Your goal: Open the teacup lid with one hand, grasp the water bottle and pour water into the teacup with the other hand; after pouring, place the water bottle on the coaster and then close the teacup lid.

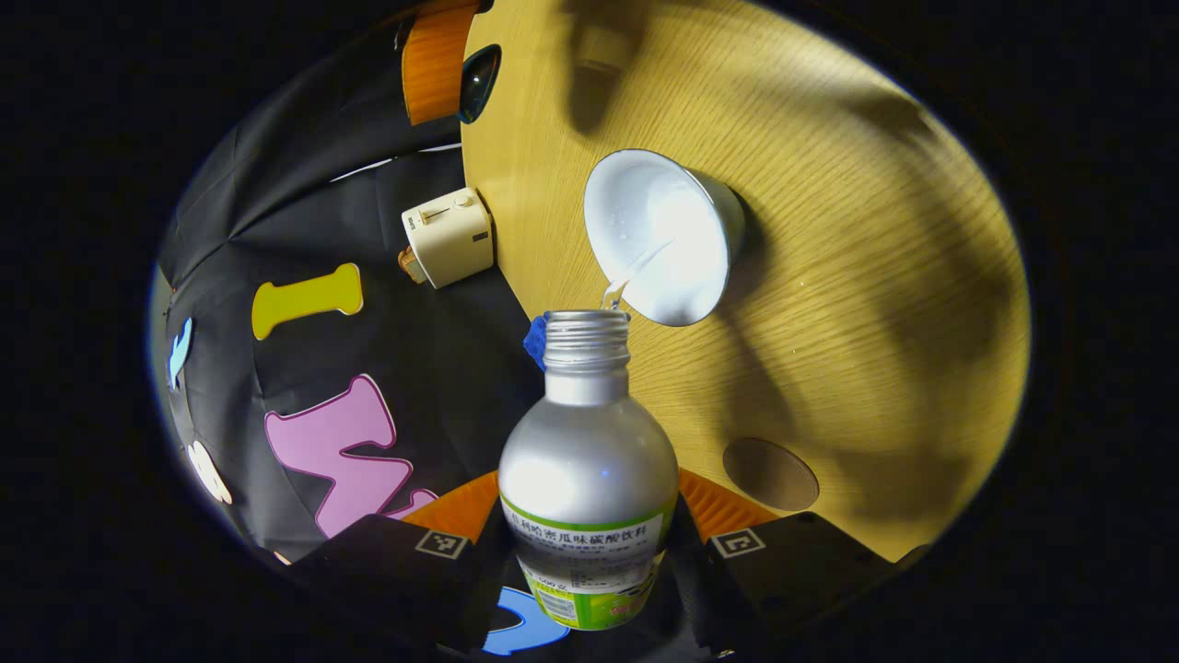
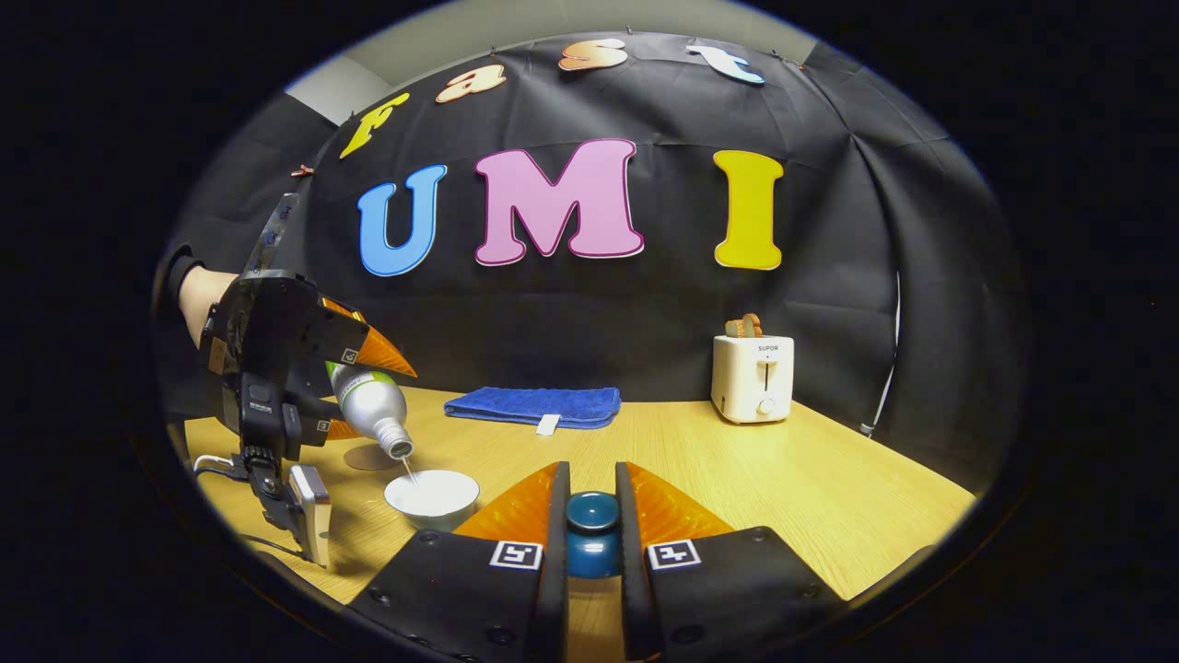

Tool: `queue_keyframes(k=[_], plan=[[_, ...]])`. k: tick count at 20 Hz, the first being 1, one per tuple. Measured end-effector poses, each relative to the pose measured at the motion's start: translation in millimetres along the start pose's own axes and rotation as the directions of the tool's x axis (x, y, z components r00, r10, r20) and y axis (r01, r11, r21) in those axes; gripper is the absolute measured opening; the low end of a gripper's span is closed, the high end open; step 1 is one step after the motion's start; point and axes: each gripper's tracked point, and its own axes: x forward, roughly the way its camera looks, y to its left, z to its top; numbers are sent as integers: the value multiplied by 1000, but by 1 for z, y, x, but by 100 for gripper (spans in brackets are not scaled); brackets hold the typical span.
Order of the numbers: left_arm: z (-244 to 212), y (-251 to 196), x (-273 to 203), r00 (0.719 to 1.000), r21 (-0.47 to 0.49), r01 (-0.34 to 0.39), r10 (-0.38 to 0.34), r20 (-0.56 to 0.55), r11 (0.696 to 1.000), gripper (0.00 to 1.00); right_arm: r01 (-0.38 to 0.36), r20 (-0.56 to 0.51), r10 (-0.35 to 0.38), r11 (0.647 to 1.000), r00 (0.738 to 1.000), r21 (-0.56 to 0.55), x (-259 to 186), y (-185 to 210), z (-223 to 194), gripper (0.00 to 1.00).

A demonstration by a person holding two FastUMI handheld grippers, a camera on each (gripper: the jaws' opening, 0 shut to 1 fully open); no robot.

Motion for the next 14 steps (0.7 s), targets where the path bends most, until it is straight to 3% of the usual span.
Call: queue_keyframes(k=[14], plan=[[1,7,-3,999,116,-29,31,-22,993,81,1,2,-1,1000,1000,1,1,1,-1,27]])
